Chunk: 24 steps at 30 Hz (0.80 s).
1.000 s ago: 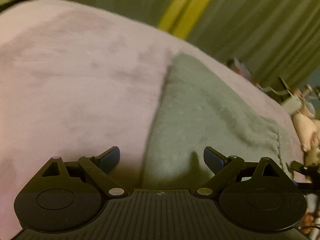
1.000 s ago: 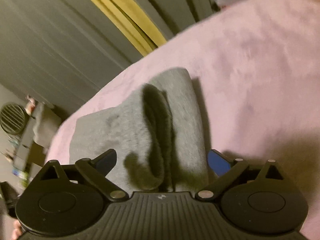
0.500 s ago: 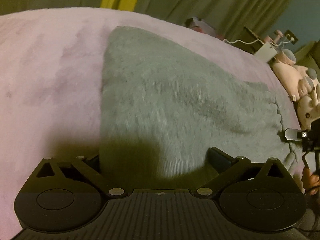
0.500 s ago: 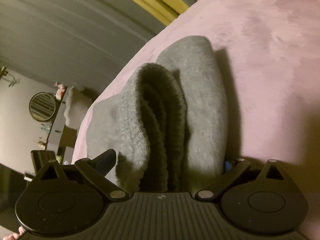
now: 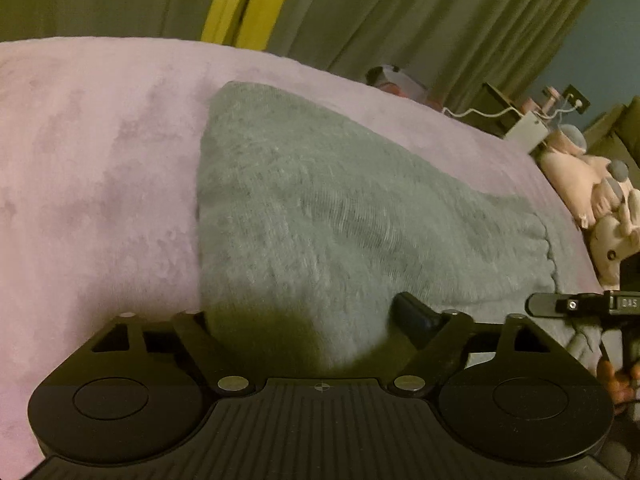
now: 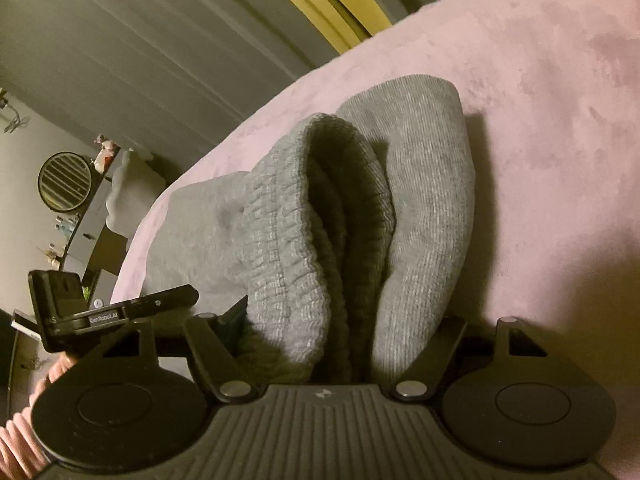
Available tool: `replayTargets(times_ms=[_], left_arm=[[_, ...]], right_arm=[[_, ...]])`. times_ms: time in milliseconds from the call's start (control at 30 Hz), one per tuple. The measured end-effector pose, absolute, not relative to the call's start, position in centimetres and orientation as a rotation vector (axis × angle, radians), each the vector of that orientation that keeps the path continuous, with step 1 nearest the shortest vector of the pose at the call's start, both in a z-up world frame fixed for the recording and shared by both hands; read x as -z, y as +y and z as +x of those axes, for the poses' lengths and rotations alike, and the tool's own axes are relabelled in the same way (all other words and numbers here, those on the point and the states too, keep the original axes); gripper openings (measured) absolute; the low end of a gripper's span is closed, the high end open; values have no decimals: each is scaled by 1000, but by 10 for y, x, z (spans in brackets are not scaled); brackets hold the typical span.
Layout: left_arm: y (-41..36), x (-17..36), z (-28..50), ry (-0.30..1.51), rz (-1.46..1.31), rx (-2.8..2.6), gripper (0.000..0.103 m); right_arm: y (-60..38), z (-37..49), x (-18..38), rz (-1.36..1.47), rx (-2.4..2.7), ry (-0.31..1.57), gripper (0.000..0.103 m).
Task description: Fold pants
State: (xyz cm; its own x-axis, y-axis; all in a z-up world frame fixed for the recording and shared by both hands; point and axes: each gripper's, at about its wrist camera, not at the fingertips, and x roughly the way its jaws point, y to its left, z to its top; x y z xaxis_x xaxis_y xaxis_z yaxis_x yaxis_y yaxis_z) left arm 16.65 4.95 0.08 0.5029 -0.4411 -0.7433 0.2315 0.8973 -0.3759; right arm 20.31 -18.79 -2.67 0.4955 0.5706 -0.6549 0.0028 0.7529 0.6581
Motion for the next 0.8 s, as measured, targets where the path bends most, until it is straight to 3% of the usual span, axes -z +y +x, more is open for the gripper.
replayTargets(times_ms=[100,167,233,300,433,800], left_arm=[[36,-4,164,952,-218,351,87],[32,-8,158,930,-196,335,77],[30,-14,150,904,-194,330,55],[31,-20,143,883,-201,327,46],[18,-43,127,819,-168,325,42],[-14,-89,127,739,-269,400,33]], right_arm=[[-178,206,24,641,-335,1020,86],[-170,204,19,602,-304,1019,84],[-162,201,14,547,-273,1007,71],[-152,200,4,517,-270,989,65],[-150,192,-17,527,-283,941,59],[-182,191,-68,528,-226,826,57]])
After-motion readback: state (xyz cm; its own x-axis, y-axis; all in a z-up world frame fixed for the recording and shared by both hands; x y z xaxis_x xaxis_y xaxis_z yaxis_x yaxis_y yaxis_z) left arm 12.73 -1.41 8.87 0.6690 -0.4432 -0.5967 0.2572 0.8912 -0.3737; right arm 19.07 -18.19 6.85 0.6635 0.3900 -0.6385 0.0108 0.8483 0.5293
